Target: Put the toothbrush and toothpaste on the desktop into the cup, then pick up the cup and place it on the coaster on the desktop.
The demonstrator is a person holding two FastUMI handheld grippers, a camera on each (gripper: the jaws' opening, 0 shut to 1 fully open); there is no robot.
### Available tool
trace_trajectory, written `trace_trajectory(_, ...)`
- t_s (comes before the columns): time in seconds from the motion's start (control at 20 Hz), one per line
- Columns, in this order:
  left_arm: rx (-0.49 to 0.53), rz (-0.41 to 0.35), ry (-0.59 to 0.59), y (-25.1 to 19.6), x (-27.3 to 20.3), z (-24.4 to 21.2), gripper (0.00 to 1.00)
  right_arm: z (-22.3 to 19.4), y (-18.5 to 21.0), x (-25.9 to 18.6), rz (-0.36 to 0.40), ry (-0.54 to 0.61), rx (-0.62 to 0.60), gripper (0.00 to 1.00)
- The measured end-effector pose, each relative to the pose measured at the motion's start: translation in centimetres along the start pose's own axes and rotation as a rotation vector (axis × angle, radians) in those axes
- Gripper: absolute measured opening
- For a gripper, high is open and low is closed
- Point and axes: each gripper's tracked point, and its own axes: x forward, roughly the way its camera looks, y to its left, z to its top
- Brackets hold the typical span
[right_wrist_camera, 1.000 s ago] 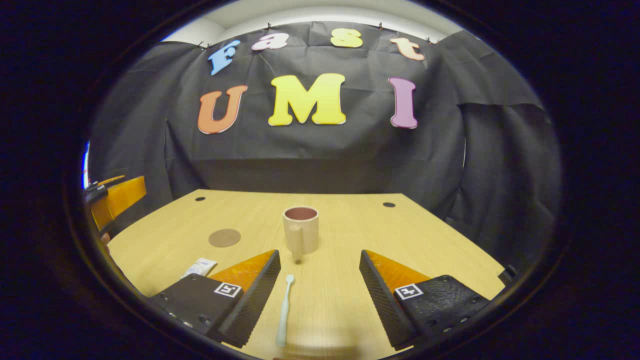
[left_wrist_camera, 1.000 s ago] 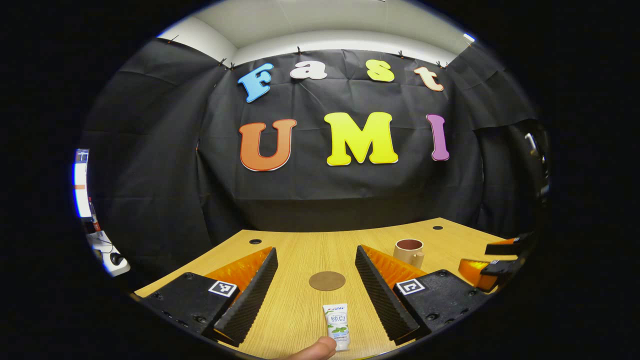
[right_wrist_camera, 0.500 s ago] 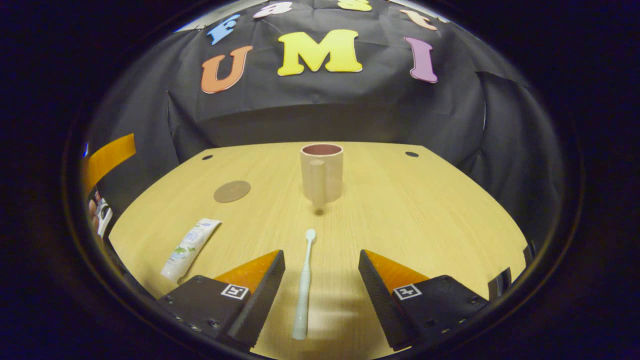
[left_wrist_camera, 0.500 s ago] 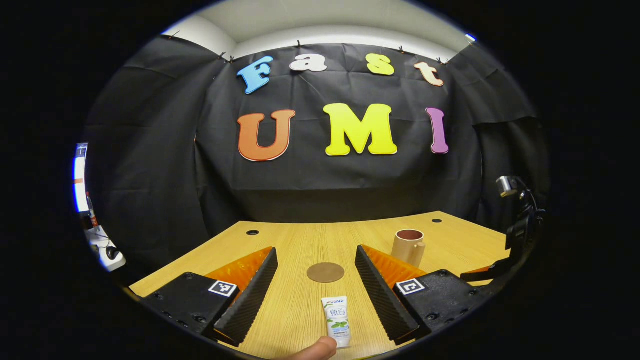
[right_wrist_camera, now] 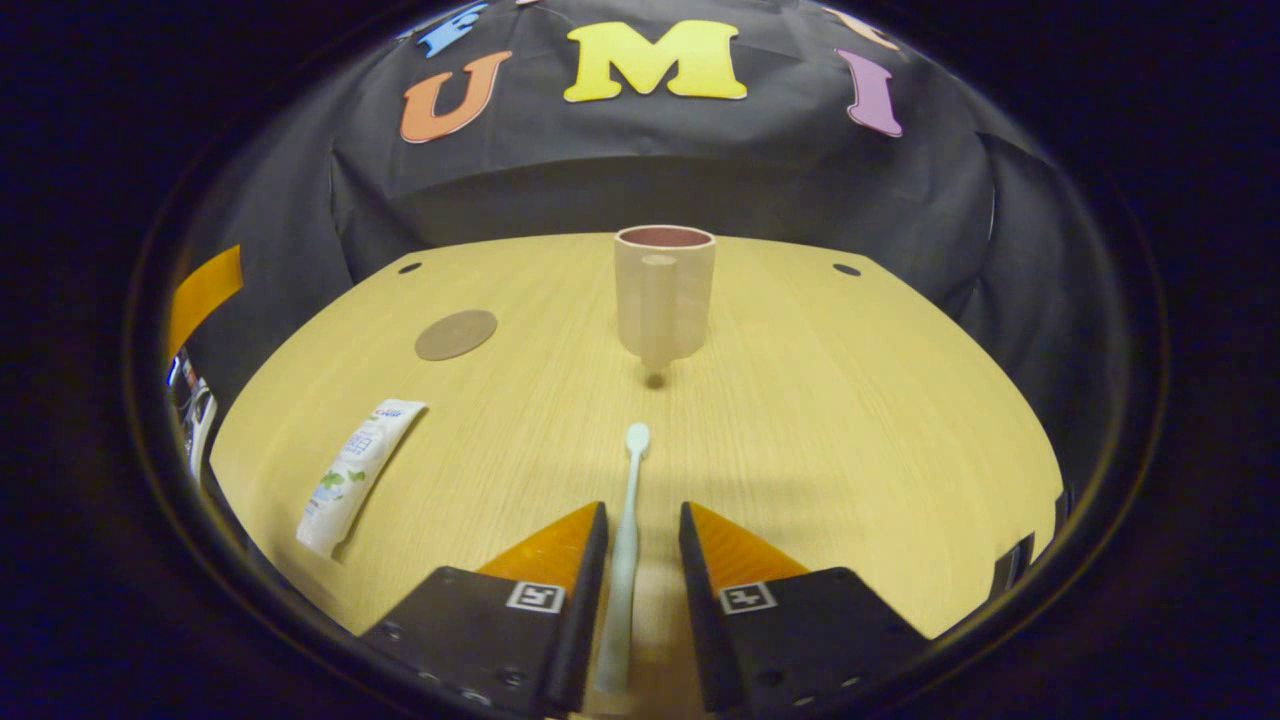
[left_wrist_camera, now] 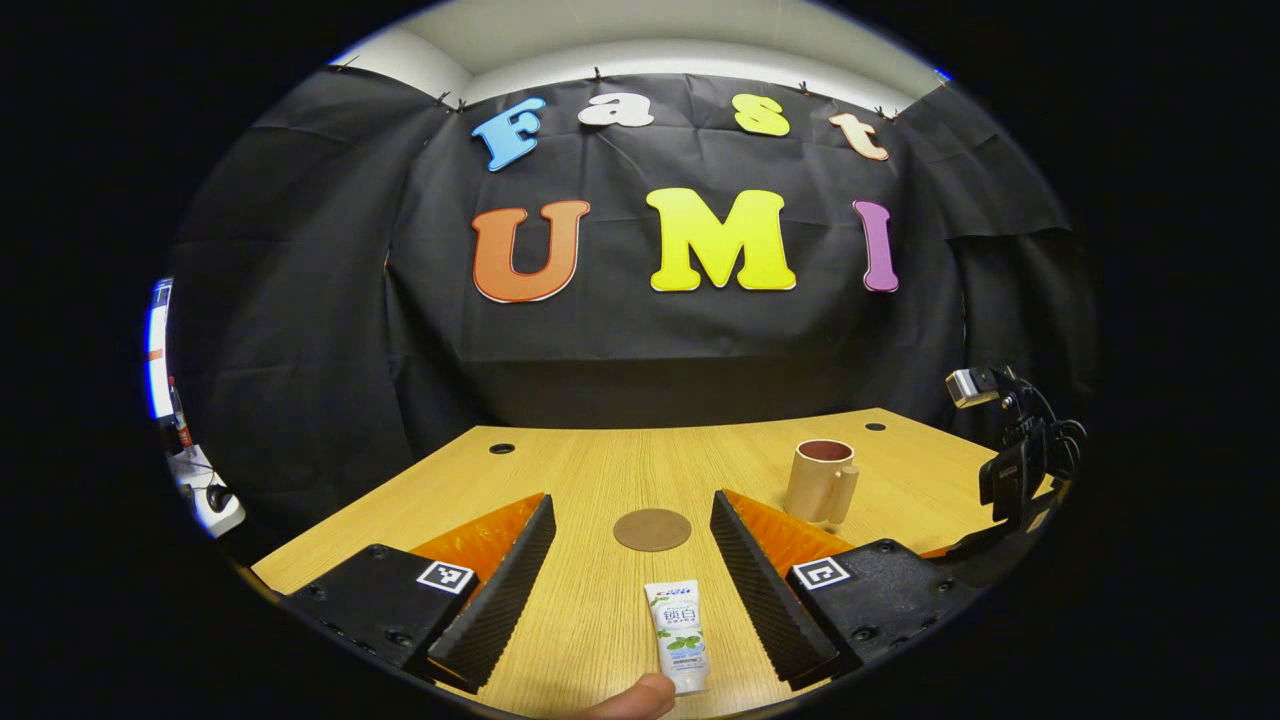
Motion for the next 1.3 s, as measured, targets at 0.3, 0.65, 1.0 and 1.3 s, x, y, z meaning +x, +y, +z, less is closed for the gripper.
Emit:
trace_trajectory(0.3, -0.018, -0.004, 0.059, -0.2, 0.5, -1.8, 0.99, 0.2, 0.0, -0.2, 0.014, 0.000, -0.006, 0.08)
trace_trajectory(0.65, -0.017, 0.002, 0.118, -0.4, 0.1, -3.7, 0.99, -0.3, 0.2, 0.3, 0.055, -0.004, -0.012, 0.10)
trace_trajectory(1.0, -0.038, -0.010, 0.221, -1.4, -0.2, -6.4, 1.00, 0.6, -0.1, -1.6, 0.116, -0.065, 0.035, 0.07)
trace_trajectory(1.3, -0.019, -0.020, 0.320, -3.1, 0.1, -9.1, 0.99, 2.8, -1.1, -5.1, 0.131, -0.175, 0.024, 0.06)
